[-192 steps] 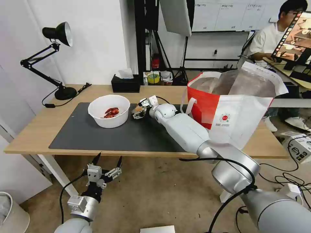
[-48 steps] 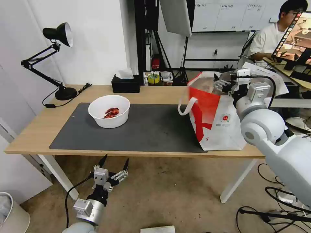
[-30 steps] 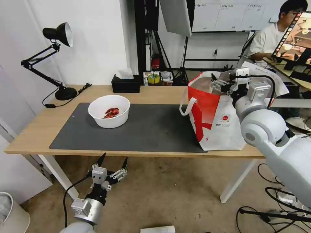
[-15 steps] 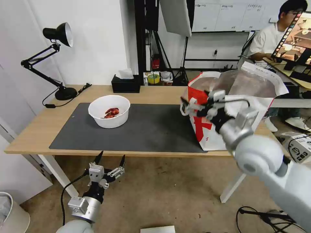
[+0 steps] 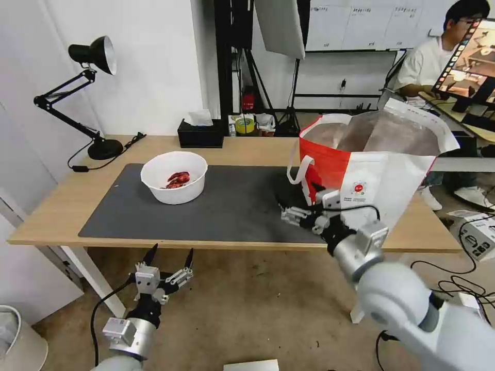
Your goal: Pick up the trash from the table and place it into the takeout bag.
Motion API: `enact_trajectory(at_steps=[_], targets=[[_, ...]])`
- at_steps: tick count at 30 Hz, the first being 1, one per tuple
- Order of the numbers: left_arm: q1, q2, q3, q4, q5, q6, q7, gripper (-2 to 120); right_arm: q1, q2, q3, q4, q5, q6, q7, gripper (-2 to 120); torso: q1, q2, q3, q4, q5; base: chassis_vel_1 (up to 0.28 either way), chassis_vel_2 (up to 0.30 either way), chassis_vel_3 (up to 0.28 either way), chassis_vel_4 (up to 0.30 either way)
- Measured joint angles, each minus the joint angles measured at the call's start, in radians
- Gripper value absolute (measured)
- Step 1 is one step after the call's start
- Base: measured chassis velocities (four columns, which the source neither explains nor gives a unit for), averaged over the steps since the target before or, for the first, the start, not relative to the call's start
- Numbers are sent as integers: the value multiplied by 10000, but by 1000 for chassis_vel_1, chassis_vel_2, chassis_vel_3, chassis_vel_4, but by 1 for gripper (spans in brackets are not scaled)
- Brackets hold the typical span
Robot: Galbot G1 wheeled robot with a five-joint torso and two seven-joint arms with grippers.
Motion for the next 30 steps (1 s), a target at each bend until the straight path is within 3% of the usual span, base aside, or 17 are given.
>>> enact_trajectory(at_steps=[2,13,30], targets=[[-12,36,-23,79,-2,-31,1,100,-1003,333,75,-94,-760,572,71,100,0,0,0,-3,1,0,0,0,0],[-47,46,-9,234,-29,-56,1,100,-2591,1097,101,-546,-2036,1554,268,100,2,1,0,-1,0,0,0,0,0],[-58,53,19,240,-89,-99,12,100,-3242,1458,130,-1034,-2493,1960,560,100,1,0,1,-1,1,0,0,0,0]])
